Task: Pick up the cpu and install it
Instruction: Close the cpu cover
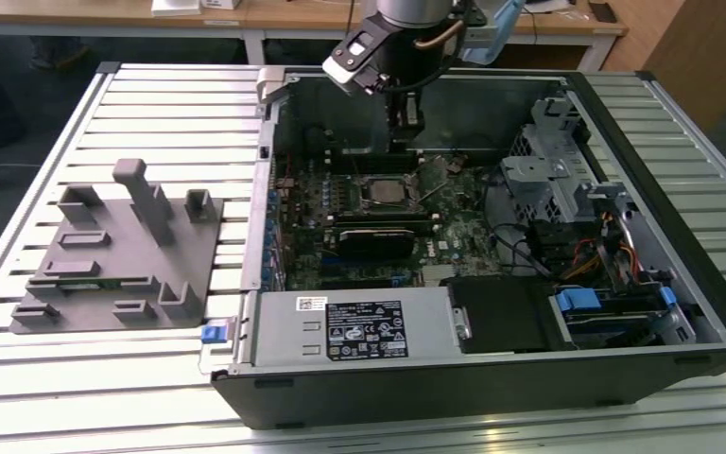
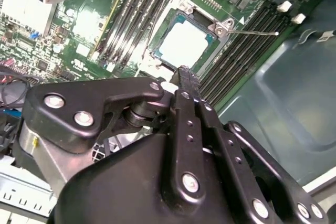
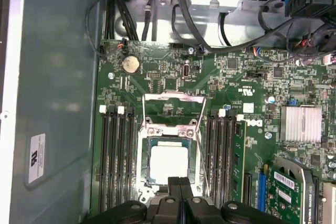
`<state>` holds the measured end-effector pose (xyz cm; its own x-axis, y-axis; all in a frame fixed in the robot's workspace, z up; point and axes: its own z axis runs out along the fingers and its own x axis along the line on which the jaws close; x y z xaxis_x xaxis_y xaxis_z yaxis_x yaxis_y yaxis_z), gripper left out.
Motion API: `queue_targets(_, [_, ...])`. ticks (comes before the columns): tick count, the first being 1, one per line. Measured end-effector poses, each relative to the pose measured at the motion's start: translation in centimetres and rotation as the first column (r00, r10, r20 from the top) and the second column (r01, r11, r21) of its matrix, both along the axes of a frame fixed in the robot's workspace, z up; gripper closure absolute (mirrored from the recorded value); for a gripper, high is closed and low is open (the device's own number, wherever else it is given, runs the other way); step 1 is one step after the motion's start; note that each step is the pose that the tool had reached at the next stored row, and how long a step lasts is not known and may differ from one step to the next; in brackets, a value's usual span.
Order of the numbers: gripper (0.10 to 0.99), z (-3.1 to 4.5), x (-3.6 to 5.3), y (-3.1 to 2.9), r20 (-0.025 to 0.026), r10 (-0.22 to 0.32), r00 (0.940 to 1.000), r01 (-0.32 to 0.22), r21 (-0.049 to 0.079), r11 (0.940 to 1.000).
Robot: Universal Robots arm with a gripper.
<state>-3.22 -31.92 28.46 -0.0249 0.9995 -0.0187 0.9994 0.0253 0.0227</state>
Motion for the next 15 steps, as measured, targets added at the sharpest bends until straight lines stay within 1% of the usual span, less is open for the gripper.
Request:
queue_targets(6, [0.980,-0.01,0.98,0.00,-0.0001,0.000,1.0000,0.000,0.000,1.0000])
queue_targets(11, [0.980,-0.05,2.11,0.06,0.0000,0.000,1.0000,0.000,0.000,1.0000])
queue_targets(15, [0.980,-0.12,2.57,0.38,-0.0001,0.000,1.0000,0.000,0.000,1.0000])
